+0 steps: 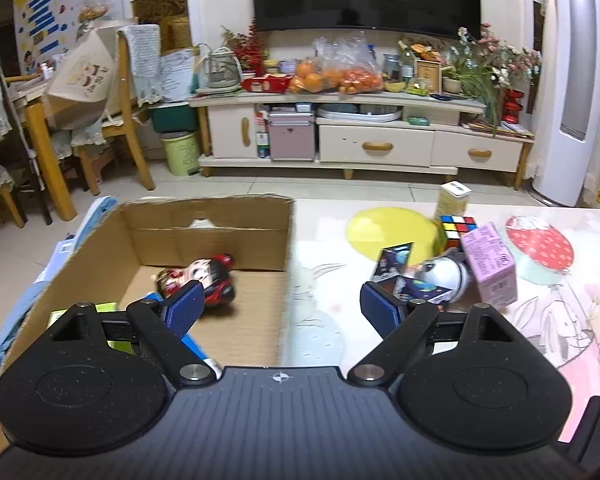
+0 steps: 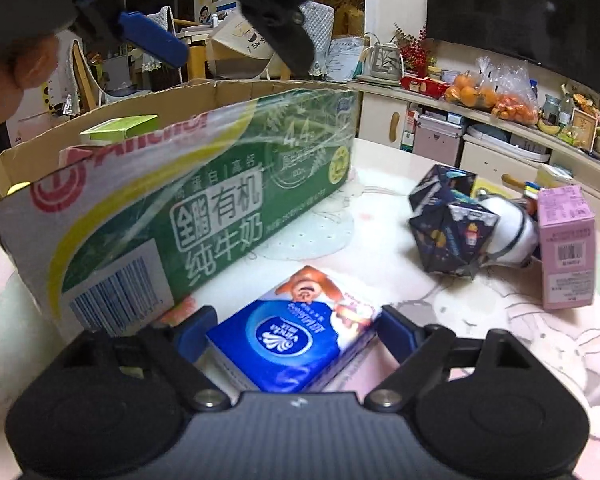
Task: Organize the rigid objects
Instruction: 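Grasp the white tissue pack with the right tool while the left tool returns to the table, then grasp the pink milk carton with the left tool while the right tool holds the tissue pack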
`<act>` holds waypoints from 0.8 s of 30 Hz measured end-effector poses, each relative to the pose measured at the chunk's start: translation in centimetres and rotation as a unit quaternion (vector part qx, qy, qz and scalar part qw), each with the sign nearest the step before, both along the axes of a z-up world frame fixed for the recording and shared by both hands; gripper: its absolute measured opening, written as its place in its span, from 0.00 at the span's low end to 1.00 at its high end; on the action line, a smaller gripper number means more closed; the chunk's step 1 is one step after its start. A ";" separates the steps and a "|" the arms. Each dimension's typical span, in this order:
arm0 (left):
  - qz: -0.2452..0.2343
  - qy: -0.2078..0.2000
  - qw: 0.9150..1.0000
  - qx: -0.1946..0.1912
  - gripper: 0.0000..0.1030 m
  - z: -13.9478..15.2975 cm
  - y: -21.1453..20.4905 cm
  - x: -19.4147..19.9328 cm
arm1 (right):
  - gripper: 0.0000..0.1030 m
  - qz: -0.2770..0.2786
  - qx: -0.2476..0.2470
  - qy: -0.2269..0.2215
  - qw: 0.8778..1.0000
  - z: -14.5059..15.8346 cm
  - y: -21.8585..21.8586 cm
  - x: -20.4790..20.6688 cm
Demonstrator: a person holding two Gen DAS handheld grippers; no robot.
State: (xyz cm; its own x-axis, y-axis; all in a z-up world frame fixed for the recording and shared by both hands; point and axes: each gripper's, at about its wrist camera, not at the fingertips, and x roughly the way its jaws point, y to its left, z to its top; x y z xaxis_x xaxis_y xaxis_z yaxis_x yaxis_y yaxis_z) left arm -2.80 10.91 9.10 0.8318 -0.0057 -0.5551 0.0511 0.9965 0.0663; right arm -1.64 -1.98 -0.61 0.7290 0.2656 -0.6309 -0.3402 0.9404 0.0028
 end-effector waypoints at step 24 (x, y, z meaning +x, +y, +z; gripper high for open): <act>-0.114 0.027 0.992 -0.054 1.00 -3.4 -11.2 2.7 | 0.84 -0.176 -0.038 -0.019 0.983 0.9 -16.1 -1.6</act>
State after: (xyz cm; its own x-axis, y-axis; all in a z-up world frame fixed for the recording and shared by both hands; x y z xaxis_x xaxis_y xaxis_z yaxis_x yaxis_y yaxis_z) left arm -0.10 -0.31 5.69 0.7711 -0.2532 -0.5841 0.2773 0.9595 -0.0498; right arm -3.25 -18.12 0.34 0.7902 -0.0547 -0.6104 0.0081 0.9968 -0.0789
